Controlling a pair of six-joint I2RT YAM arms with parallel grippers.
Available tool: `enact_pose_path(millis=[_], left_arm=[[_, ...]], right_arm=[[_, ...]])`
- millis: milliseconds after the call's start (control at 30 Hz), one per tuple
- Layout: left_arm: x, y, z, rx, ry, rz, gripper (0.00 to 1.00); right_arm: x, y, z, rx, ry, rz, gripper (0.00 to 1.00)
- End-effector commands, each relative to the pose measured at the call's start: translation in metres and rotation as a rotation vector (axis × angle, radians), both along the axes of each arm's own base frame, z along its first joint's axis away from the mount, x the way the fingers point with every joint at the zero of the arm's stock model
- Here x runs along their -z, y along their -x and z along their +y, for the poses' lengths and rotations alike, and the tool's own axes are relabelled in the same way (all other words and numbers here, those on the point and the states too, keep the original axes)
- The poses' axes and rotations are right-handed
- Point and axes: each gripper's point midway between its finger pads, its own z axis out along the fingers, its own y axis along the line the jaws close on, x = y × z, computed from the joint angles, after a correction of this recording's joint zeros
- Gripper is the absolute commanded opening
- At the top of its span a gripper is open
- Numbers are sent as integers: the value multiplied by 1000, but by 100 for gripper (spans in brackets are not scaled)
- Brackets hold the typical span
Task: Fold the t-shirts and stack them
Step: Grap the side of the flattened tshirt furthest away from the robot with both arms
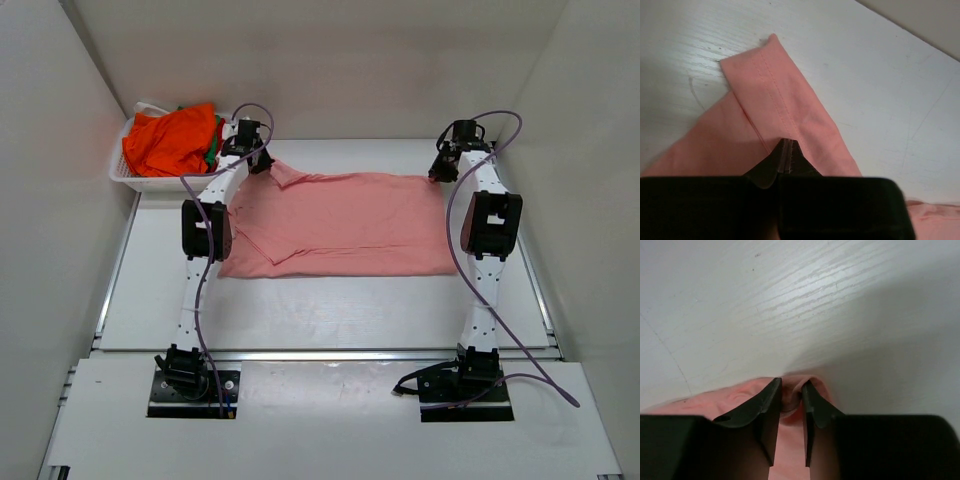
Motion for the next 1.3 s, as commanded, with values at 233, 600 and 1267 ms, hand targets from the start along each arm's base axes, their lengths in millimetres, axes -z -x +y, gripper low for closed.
enact_pose_path(millis=[233,600,1267], left_arm=[[-117,-2,2,48,72,-172,0],[-55,18,3,47,31,1,33],[-10,11,-18,64,94,42,3]], right_arm=[[4,0,9,-29,-12,-2,0],[2,0,10,-35,-14,-7,0],[4,6,9,-39,-14,-5,0]])
